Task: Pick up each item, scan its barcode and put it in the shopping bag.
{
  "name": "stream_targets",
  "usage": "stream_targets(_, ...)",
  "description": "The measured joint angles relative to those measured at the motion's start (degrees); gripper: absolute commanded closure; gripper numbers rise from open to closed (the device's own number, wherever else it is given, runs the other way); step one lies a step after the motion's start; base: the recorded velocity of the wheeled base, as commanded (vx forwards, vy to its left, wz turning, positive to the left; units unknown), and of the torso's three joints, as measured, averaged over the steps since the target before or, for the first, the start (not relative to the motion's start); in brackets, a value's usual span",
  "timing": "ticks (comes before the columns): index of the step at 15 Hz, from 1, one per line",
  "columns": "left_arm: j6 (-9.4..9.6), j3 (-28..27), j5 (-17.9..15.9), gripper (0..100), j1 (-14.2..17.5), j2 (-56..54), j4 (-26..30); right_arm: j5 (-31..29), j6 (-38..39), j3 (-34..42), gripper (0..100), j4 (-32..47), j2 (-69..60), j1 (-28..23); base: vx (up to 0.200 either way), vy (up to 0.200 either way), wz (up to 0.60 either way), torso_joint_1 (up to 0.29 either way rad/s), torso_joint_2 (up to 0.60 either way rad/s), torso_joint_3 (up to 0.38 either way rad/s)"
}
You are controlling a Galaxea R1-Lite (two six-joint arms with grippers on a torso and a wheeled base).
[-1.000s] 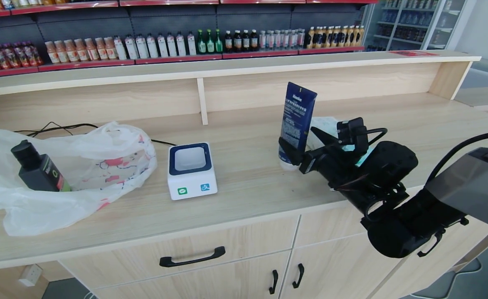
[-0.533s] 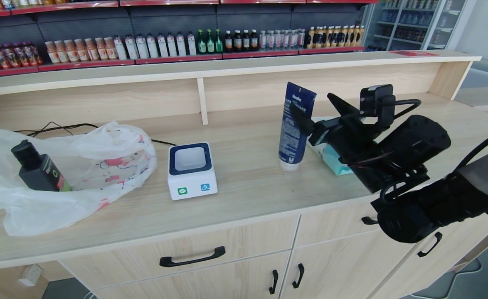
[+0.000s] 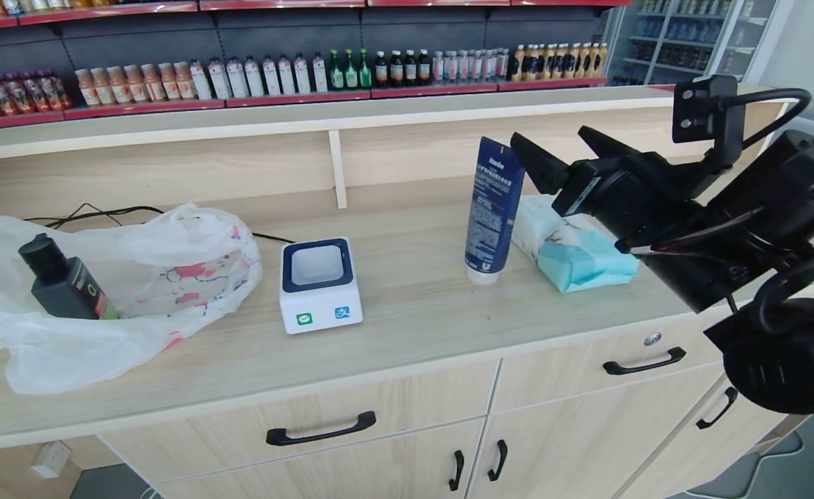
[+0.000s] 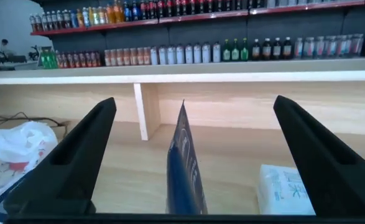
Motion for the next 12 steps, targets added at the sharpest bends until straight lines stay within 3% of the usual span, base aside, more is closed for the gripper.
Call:
stream_targets(3, 0.0, 0.0, 0.02, 0, 0.0, 0.0, 0.0, -0.32, 4.05, 2.66, 0, 8.7, -5.94, 0.39, 0.0, 0.0, 0.0, 0.0, 0.0, 0.0)
stream_targets(7, 0.0, 0.0, 0.0, 0, 0.0, 0.0, 0.0, 1.91, 6.35, 6.7, 0, 8.81, -8.39, -1.66, 0.0, 0.0, 0.0, 0.0, 0.0, 0.0)
stream_targets(12, 0.02, 0.0, 0.0, 0, 0.0, 0.0, 0.0, 1.8, 5.25, 3.07, 0, 9.16, -5.44, -4.74, 0.0, 0.0, 0.0, 0.0, 0.0, 0.0)
